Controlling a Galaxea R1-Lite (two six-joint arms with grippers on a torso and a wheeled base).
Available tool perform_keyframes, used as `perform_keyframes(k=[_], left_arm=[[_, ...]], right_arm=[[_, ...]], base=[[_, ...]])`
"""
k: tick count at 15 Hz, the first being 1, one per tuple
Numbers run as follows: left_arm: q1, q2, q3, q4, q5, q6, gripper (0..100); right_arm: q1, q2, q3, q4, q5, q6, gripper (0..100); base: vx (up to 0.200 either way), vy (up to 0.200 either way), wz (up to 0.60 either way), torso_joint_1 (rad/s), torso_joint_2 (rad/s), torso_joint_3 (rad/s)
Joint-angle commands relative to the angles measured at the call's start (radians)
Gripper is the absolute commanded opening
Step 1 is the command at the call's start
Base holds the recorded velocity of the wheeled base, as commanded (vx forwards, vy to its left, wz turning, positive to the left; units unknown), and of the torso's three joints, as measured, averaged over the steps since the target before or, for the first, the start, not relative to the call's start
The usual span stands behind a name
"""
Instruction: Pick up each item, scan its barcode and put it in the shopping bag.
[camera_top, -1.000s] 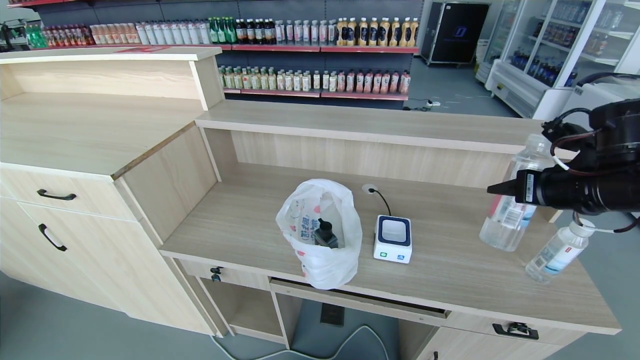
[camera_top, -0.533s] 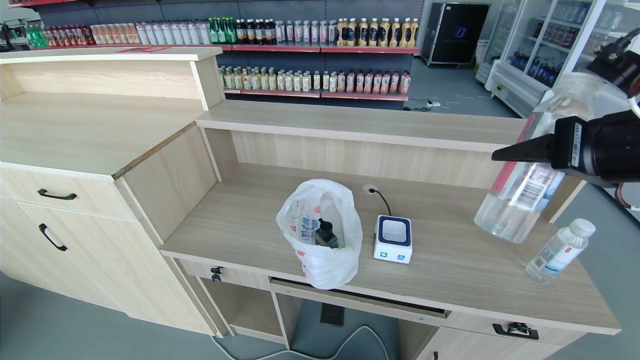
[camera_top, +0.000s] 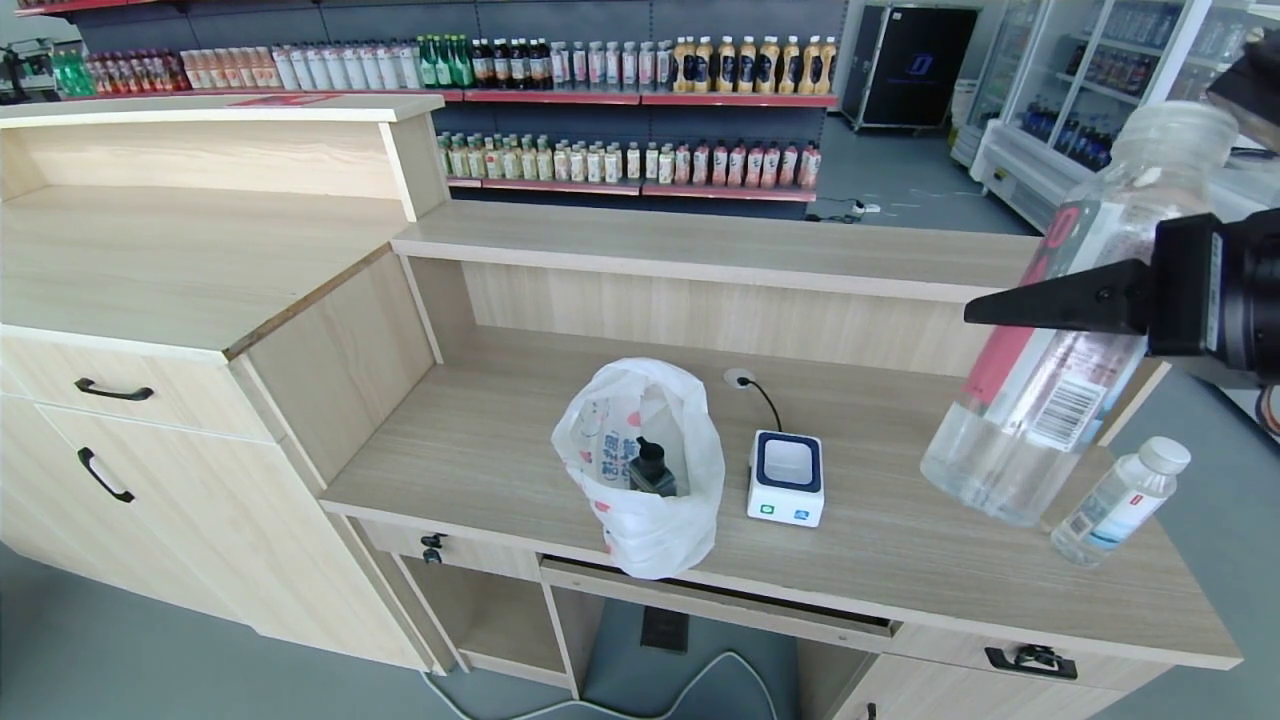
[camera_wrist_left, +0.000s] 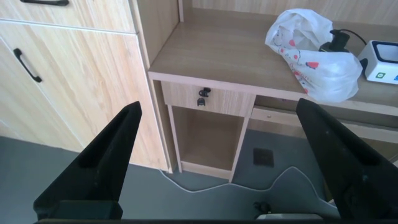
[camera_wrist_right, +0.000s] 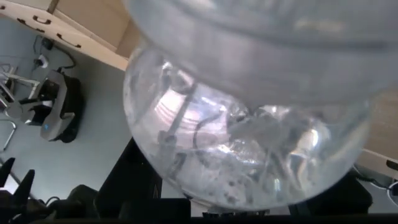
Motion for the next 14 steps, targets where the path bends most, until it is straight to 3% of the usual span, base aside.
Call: perform_keyframes(k=[1, 5, 14], left_arm=[[0.000, 0.000, 0.000, 0.000, 0.000, 0.000, 100], [0.000, 0.000, 0.000, 0.000, 0.000, 0.000, 100], [0.000, 0.000, 0.000, 0.000, 0.000, 0.000, 100]], right_arm=[[0.068, -0.036, 0.041, 0.000, -0.040, 0.005, 0], [0.175, -0.077, 0.072, 0.004, -0.089, 0.068, 0], [0.333, -0.109, 0.133, 0.001, -0.092, 0.192, 0]], base=[[0.000, 0.000, 0.00, 0.000, 0.00, 0.000], [0.000, 0.000, 0.00, 0.000, 0.00, 0.000], [0.000, 0.000, 0.00, 0.000, 0.00, 0.000]])
